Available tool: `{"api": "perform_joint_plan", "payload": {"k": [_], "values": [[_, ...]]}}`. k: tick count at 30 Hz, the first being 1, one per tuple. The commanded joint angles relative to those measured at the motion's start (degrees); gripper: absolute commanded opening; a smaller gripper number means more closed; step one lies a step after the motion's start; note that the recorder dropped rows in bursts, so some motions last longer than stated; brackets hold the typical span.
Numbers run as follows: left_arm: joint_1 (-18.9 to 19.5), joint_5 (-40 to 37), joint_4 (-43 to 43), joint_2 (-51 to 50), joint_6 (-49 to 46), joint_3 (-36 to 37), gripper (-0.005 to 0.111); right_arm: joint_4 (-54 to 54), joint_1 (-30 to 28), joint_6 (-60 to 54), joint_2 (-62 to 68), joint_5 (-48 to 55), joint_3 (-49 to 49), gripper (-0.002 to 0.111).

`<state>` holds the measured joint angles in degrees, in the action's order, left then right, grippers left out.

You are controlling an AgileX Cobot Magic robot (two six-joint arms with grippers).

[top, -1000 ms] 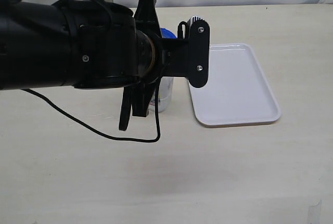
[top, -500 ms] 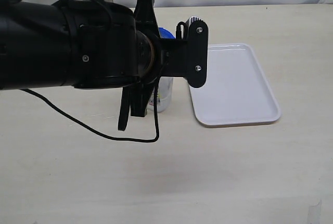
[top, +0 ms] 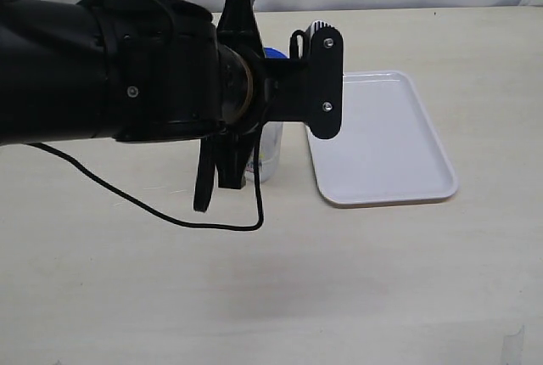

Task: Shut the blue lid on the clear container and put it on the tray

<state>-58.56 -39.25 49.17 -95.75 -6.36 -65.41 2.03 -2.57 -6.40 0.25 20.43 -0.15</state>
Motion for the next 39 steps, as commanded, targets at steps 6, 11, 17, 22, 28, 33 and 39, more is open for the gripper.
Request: {"api": "perform_joint_plan", "payload": {"k": [6, 11, 17, 22, 28, 33, 39], "values": [[-0.16, -1.01, -2.35, 0.57, 0.72, 0.06, 0.000, 0.10, -0.02, 0.00, -0.25, -0.86, 0.15, 0.004], [-0.16, -0.71, -2.93, 0.57, 0.72, 0.06, 0.000, 0.10, -0.02, 0.00, -0.25, -0.86, 0.15, 0.004], [-0.16, -0.21, -2.82, 0.57, 0.72, 0.06, 0.000, 0.10, -0.02, 0.00, -0.25, -0.86, 0.15, 0.004], [-0.16, -0.10, -2.94, 0.57, 0.72, 0.06, 0.000, 0.10, -0.02, 0.00, -0.25, -0.86, 0.15, 0.004], [-0.16, -0.10, -3.55, 0.57, 0.40, 0.06, 0.000, 0.10, -0.02, 0.00, -0.25, -0.86, 0.15, 0.004], [-0.16, 0.00, -3.79, 0.57, 0.16, 0.06, 0.000, 0.10, -0.02, 0.00, -0.25, -0.86, 0.15, 0.004], [-0.16, -0.01, -3.79, 0.57, 0.03, 0.06, 0.000, 0.10, -0.02, 0.00, -0.25, -0.86, 0.15, 0.004]]}}
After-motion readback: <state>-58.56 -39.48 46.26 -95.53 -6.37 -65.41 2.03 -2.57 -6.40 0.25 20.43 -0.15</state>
